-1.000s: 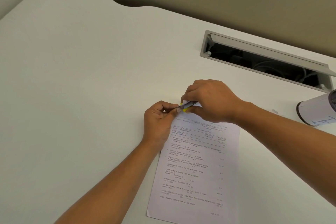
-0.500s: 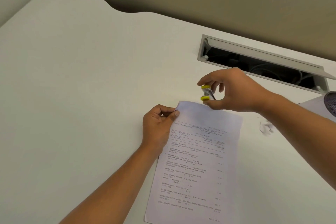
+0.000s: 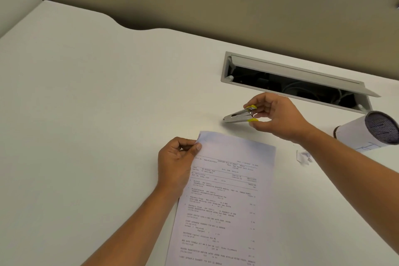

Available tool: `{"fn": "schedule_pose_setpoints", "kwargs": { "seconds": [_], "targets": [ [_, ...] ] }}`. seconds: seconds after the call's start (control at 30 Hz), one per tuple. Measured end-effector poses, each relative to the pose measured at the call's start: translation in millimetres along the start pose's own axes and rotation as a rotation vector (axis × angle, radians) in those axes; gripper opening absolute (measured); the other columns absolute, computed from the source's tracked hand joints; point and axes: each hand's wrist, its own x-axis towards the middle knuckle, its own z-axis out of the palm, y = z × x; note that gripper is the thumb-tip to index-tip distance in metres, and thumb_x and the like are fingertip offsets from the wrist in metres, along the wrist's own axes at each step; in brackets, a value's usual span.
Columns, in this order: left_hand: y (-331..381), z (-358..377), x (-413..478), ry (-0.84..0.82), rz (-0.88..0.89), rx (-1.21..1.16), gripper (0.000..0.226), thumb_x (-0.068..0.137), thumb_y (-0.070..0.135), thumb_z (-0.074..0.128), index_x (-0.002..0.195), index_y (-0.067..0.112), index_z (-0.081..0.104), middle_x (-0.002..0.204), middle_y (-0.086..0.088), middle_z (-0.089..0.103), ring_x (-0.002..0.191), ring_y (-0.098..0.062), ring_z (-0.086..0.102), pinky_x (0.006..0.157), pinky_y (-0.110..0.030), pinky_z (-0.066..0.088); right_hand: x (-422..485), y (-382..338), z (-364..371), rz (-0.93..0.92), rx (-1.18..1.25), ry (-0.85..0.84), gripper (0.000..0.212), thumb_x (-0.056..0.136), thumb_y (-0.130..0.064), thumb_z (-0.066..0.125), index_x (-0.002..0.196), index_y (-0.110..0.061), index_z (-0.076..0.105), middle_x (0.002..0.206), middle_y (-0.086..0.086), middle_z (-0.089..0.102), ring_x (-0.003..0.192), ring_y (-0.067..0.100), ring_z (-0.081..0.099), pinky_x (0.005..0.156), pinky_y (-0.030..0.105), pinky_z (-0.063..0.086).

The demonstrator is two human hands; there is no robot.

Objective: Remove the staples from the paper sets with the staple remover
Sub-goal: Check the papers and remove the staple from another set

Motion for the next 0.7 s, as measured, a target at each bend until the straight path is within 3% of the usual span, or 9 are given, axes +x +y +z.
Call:
{"fn": "schedule_pose_setpoints", "kwargs": {
  "seconds": [0.13,0.27,0.33,0.5,0.6,0.7],
  "targets": [
    [1.4,1.1,-1.3,0.003,-0.006,0.009,0.015,0.08,0.003,0.077,0.077,0.015,0.07,0.073,0.002,0.076,0.07,-0.015,0.07,0.074,-0.036,0.059,1.8,17.4,-3.1,0.125,0.071,0.055,0.043,0.072,0.008,0.08,0.106,-0.014,0.066,0.104,0.008,0.074,0.089,0.021,0.071,0.084,0.028,0.057],
    [1.1,1.9,-1.1,0.004,0.0,0.011,0.014,0.08,0.001,0.077,0.078,0.013,0.069,0.07,0.004,0.075,0.067,-0.011,0.07,0.07,-0.03,0.058,8.7,28.2,-6.5,0.137,-0.18,0.1,0.041,0.071,-0.008,0.085,0.106,-0.019,0.069,0.098,-0.007,0.071,0.084,0.007,0.068,0.076,0.021,0.054],
    [1.1,2.2,-1.0,0.002,0.003,0.005,0.014,0.081,0.001,0.076,0.078,0.012,0.069,0.07,0.005,0.075,0.066,-0.009,0.07,0.068,-0.027,0.058,11.0,33.9,-6.5,0.152,-0.243,0.113,0.043,0.07,-0.01,0.086,0.108,-0.018,0.069,0.098,-0.007,0.07,0.088,0.009,0.067,0.074,0.021,0.052],
    [1.2,2.7,-3.0,-0.002,-0.008,0.01,0.012,0.081,0.001,0.076,0.079,0.011,0.07,0.071,0.001,0.075,0.068,-0.013,0.07,0.071,-0.033,0.059,8.0,51.8,-6.9,0.198,-0.349,0.121,0.06,0.063,-0.016,0.09,0.117,-0.019,0.066,0.114,-0.001,0.066,0.097,0.016,0.063,0.084,0.026,0.05],
    [4.9,4.5,-5.0,-0.01,-0.022,0.024,0.01,0.081,0.003,0.077,0.08,0.011,0.071,0.073,-0.001,0.075,0.069,-0.016,0.07,0.071,-0.034,0.059,-6.6,40.1,-9.4,0.243,-0.279,0.301,0.065,0.066,-0.022,0.09,0.124,-0.02,0.06,0.119,-0.006,0.06,0.096,0.014,0.061,0.08,0.025,0.049],
    [14.0,1.3,-15.3,-0.02,-0.003,0.066,0.012,0.082,0.004,0.076,0.084,0.016,0.074,0.075,0.001,0.076,0.073,-0.018,0.071,0.066,-0.026,0.058,-46.2,-1.2,-0.1,0.288,-0.061,0.544,0.039,0.079,-0.022,0.081,0.114,-0.019,0.064,0.109,-0.004,0.067,0.088,0.016,0.066,0.075,0.026,0.051]
  ]
}}
